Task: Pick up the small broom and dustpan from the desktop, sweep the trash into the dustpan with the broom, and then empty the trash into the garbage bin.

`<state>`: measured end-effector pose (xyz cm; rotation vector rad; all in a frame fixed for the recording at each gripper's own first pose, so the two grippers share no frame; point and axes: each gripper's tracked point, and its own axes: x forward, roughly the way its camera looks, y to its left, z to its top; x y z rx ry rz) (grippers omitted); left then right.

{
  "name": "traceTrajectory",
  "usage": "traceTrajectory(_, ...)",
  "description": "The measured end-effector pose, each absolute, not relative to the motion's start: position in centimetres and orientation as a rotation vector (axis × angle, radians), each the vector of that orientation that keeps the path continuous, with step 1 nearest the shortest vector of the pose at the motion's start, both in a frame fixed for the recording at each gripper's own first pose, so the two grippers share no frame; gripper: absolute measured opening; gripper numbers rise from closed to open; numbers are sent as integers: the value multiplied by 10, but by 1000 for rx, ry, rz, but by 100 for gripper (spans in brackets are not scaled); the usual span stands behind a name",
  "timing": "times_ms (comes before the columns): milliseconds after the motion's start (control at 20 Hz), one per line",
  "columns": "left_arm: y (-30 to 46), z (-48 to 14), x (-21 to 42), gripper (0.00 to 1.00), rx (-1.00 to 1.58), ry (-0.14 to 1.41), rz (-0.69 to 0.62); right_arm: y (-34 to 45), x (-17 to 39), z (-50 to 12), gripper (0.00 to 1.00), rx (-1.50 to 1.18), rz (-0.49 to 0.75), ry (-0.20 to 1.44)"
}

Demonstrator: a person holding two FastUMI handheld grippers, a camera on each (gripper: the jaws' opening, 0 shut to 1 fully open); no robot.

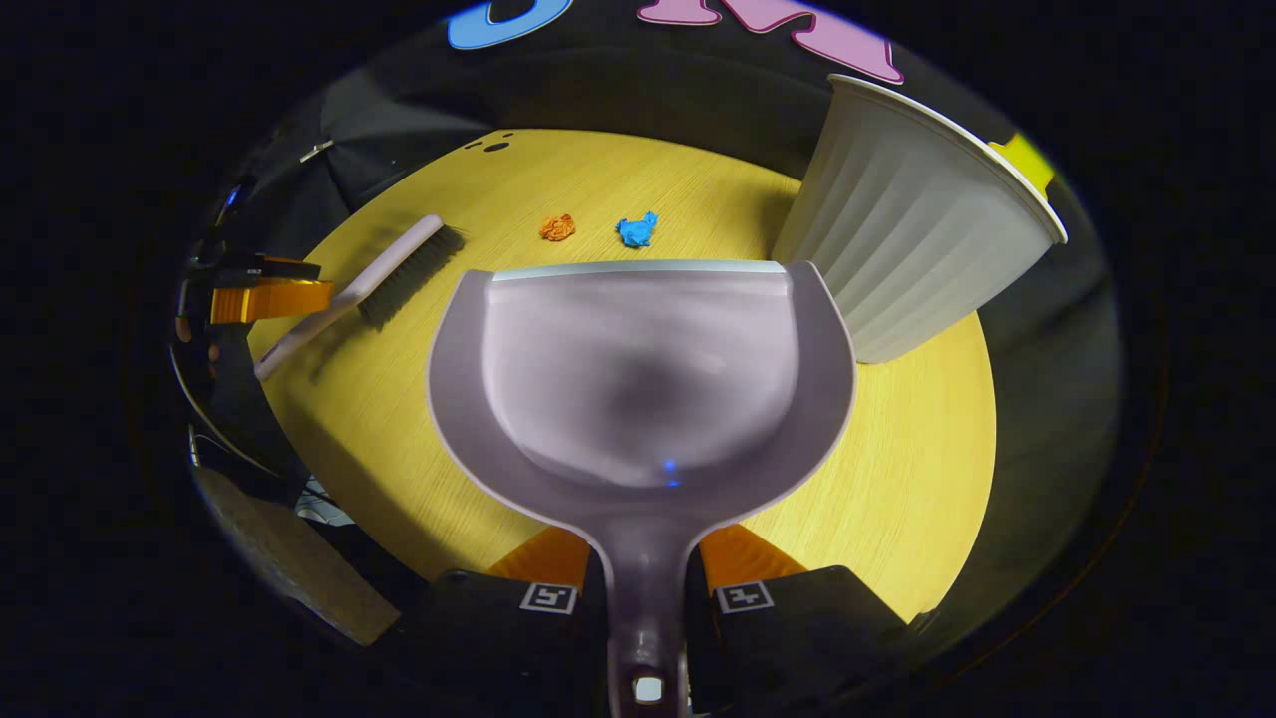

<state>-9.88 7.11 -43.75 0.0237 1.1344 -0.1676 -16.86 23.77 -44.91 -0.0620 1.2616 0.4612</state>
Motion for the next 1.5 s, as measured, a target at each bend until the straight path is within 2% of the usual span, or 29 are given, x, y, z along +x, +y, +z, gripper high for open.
traceTrajectory(150, 68, -462, -105, 92, 61, 1218, -176, 234, -170, -451, 36, -65, 468, 1256)
traceTrajectory(400, 68, -488, -103, 91, 116, 1275, -160, 233, -170, -448, 35, -52, 468, 1252)
traceTrajectory(550, 70, -505, -109, 86, 145, 1327, -140, 232, -171, -449, 36, -56, 471, 1252)
traceTrajectory(750, 67, -509, -103, 71, 159, 1312, -146, 231, -175, -449, 36, -67, 480, 1256)
traceTrajectory(850, 67, -509, -100, 56, 155, 1309, -136, 231, -178, -446, 35, -70, 490, 1255)
traceTrajectory(900, 67, -509, -99, 39, 147, 1304, -120, 233, -179, -444, 36, -71, 497, 1256)
traceTrajectory(950, 67, -509, -101, 34, 150, 1308, -126, 235, -180, -443, 36, -73, 506, 1255)
traceTrajectory(1100, 70, -505, -91, 29, 220, 1279, -168, 238, -185, -445, 35, -96, 528, 1288)
traceTrajectory(1350, 75, -484, -31, 23, 247, 1156, -184, 241, -193, -449, 36, -143, 546, 1365)
traceTrajectory(1500, 66, -482, 26, 26, 339, 1085, -258, 243, -196, -456, 36, -151, 551, 1416)
